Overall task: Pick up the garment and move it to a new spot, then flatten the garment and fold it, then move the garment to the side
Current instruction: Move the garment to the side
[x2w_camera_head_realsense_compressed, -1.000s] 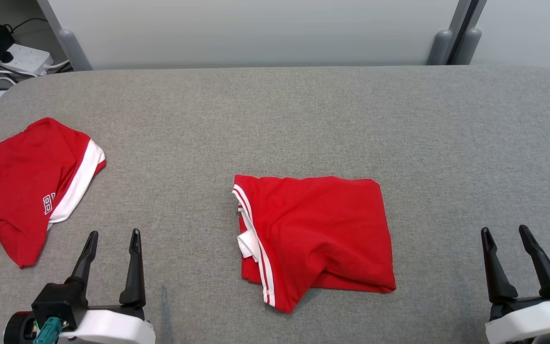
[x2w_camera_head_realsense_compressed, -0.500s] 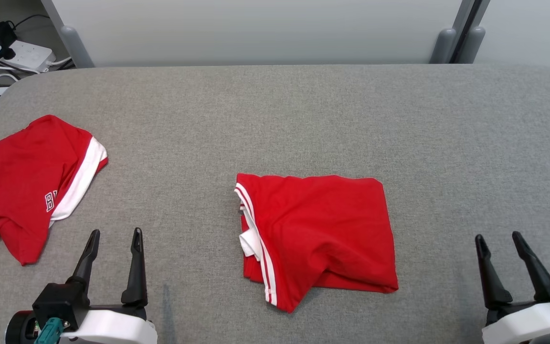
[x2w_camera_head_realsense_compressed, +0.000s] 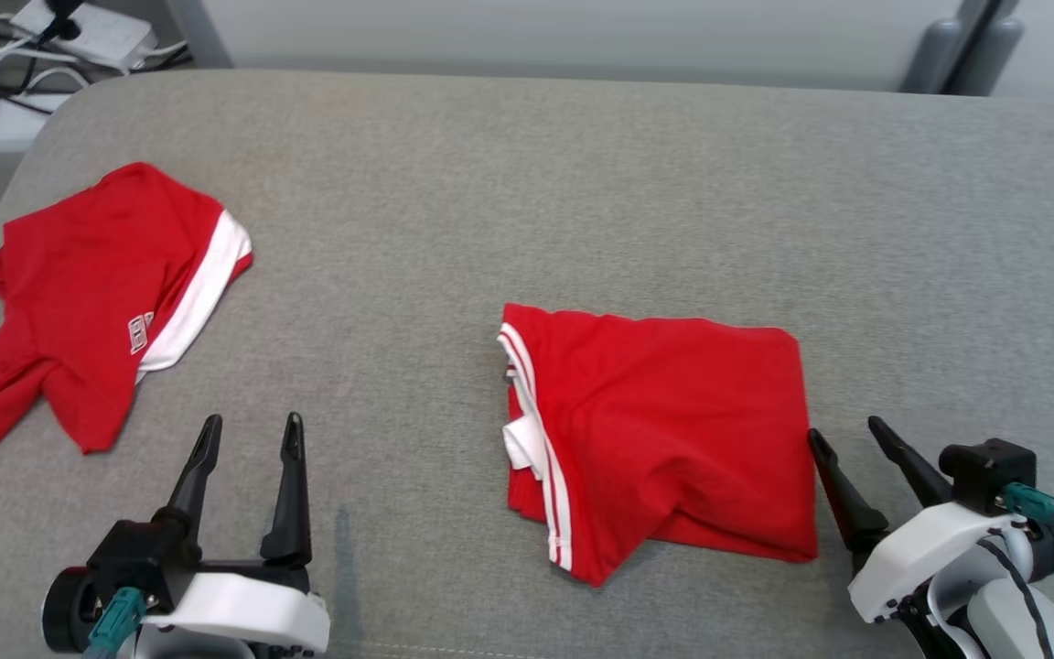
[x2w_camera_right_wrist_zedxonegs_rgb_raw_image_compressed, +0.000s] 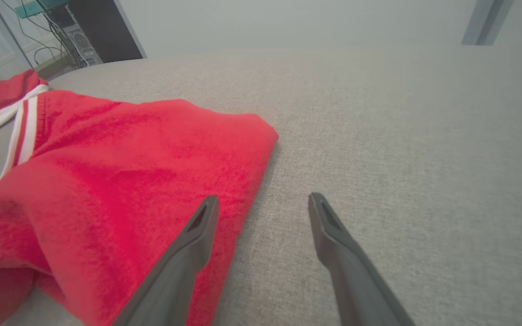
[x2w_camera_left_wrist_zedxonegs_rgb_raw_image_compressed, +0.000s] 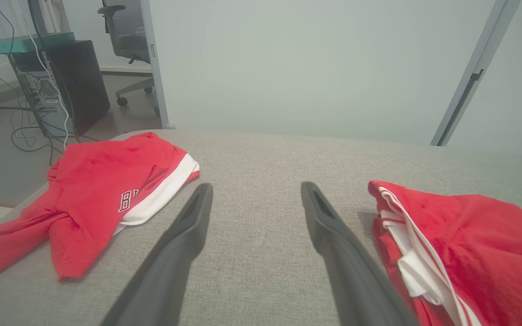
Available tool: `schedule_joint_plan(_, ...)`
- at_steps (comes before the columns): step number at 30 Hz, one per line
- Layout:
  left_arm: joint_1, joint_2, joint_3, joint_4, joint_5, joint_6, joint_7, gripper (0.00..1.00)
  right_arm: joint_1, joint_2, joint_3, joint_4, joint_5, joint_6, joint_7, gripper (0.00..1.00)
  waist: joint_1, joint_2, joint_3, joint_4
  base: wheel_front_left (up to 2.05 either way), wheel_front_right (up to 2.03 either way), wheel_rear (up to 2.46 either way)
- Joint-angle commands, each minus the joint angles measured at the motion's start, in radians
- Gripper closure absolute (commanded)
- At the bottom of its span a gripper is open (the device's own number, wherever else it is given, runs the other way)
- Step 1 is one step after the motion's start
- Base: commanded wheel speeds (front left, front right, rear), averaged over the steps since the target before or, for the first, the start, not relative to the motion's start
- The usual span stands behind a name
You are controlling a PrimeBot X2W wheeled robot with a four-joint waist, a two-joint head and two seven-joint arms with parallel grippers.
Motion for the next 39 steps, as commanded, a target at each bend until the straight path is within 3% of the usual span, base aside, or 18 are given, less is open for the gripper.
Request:
schedule_joint_plan(1,-0.055,0.012,0.036,-0.016,0.008,-0.005,-0.007,0.0,-0.018,-0.016,0.026,-0.007,0.022,0.001,0.004,0.0,0.0,-0.0001,0.02,0.025,0.0,0.0,0.0)
schedule_joint_plan(10,-0.085,-0.026,0.035,0.025,0.017,-0.032,-0.012,0.0,-0.089,-0.054,0.176,0.09,0.158,0.001,0.024,0.0,0.0,-0.0001,0.042,0.075,0.0,0.0,0.0)
schedule_joint_plan(11,-0.086,-0.028,0.037,0.028,0.018,-0.035,-0.013,0.0,-0.094,-0.059,0.193,0.097,0.172,0.001,0.035,0.46,0.0,-0.0001,0.043,0.076,0.0,0.0,0.0)
schedule_joint_plan(13,-0.087,-0.032,0.041,0.032,0.02,-0.038,-0.013,0.0,-0.108,-0.072,0.218,0.105,0.193,0.001,0.047,1.0,0.0,-0.0001,0.045,0.076,0.0,0.0,0.0)
schedule_joint_plan(19,-0.085,-0.036,0.061,0.03,0.025,-0.046,-0.014,0.0,-0.185,-0.135,0.261,0.116,0.186,0.001,0.13,1.0,0.0,-0.0001,0.06,0.049,0.0,0.0,0.0)
schedule_joint_plan(26,-0.088,-0.04,0.076,0.03,0.033,-0.06,-0.014,0.0,-0.335,-0.275,0.299,0.004,0.029,0.001,0.209,1.0,0.0,-0.0001,0.075,0.001,0.0,0.0,0.0)
schedule_joint_plan(34,-0.095,-0.049,0.082,0.027,0.043,-0.075,-0.015,0.0,-0.395,-0.402,0.269,-0.12,-0.019,0.001,0.332,1.0,0.0,-0.0001,0.091,-0.048,0.0,0.0,0.0)
schedule_joint_plan(39,-0.116,-0.038,0.083,0.016,0.053,-0.087,-0.014,0.0,-0.397,-0.519,0.206,-0.147,-0.022,0.001,0.394,1.0,0.0,-0.0001,0.131,-0.118,0.0,0.0,0.0)
